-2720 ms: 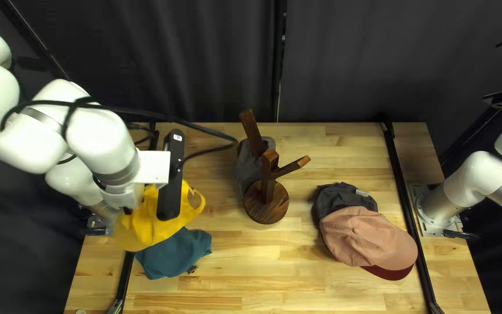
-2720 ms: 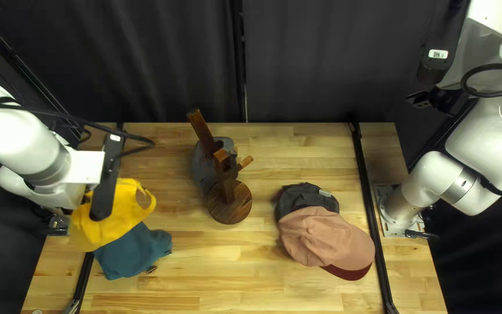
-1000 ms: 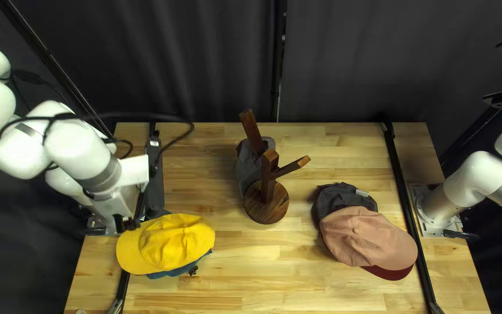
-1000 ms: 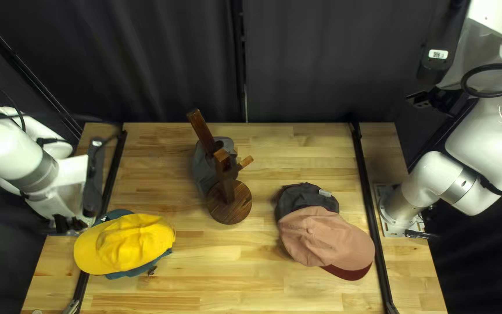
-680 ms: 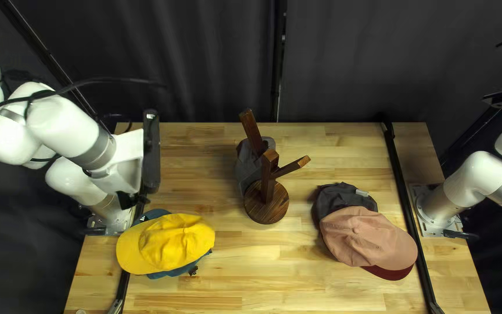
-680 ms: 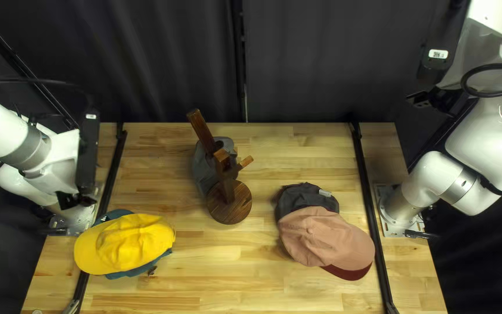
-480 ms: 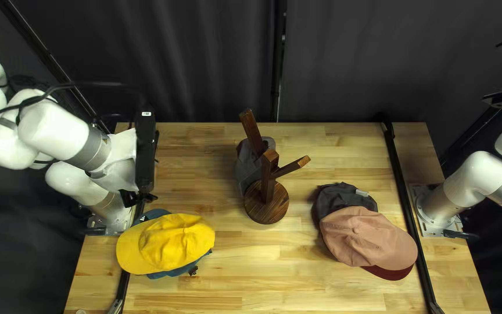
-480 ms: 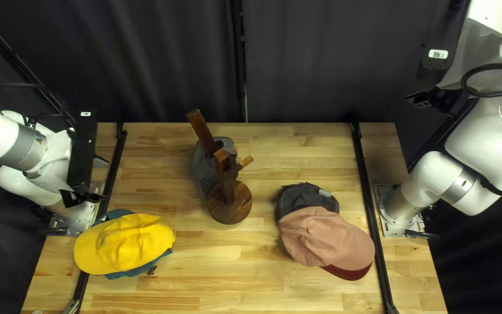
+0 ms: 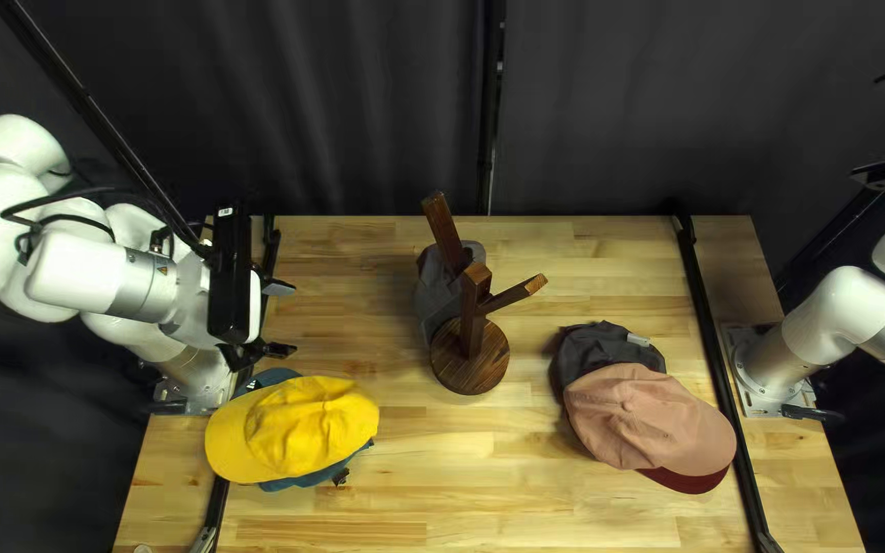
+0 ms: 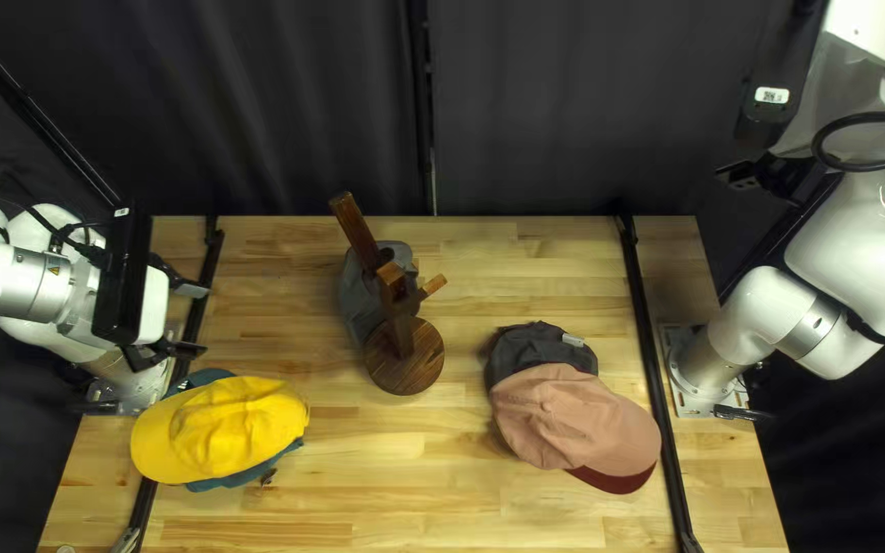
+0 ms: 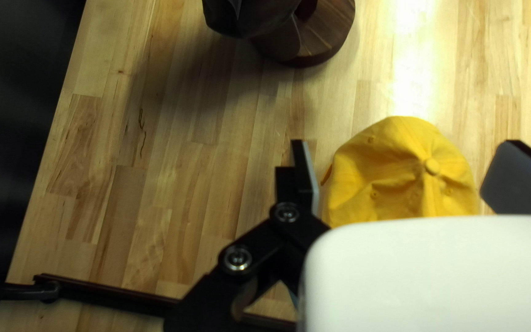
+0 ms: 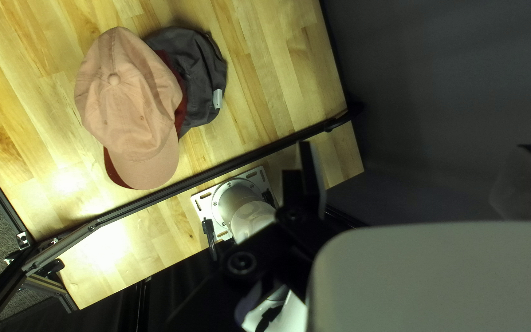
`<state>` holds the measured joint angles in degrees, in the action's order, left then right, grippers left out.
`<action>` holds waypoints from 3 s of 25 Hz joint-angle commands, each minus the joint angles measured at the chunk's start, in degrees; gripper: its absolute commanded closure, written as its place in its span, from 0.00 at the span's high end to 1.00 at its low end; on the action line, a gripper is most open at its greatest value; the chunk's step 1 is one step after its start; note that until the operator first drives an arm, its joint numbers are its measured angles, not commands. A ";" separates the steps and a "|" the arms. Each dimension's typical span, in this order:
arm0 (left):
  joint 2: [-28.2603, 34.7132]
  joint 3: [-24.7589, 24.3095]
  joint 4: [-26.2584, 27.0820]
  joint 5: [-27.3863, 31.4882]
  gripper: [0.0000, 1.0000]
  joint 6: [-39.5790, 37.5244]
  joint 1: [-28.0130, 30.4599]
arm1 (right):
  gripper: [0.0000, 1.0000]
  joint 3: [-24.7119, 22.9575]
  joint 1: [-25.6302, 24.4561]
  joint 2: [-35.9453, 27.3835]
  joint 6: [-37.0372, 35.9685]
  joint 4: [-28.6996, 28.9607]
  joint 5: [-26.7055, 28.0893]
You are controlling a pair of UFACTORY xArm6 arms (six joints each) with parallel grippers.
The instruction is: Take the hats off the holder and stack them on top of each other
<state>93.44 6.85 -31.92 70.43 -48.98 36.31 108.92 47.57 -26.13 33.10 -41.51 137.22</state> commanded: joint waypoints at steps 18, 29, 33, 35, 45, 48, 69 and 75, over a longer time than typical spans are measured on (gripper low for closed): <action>-29.86 0.74 12.37 -36.36 1.00 19.14 -29.67 | 1.00 0.00 0.00 0.00 0.00 0.00 0.00; -35.10 -0.48 14.53 -46.12 1.00 26.22 -36.18 | 1.00 0.00 0.00 0.00 0.00 0.00 0.00; -38.77 0.85 16.20 -48.82 1.00 29.30 -37.77 | 1.00 0.00 0.00 0.00 0.00 0.00 0.00; -40.26 1.43 16.46 -49.86 1.00 30.00 -38.30 | 1.00 0.00 0.00 0.00 0.00 0.00 0.00; -46.92 3.91 17.14 -54.54 1.00 32.09 -40.92 | 1.00 0.00 0.00 0.00 0.00 0.00 0.00; -50.20 5.50 17.19 -56.29 1.00 32.62 -41.50 | 1.00 0.00 0.00 0.00 0.00 0.00 0.00; -57.39 11.04 28.60 -55.81 0.87 43.16 -41.51 | 1.00 0.00 0.00 0.00 0.00 0.00 0.00; -58.14 11.92 29.99 -55.21 0.02 44.47 -41.49 | 1.00 0.00 0.00 0.00 0.00 0.00 0.00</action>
<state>35.51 18.52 -2.22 15.01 -4.80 -5.19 108.92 47.57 -26.13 33.10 -41.51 137.22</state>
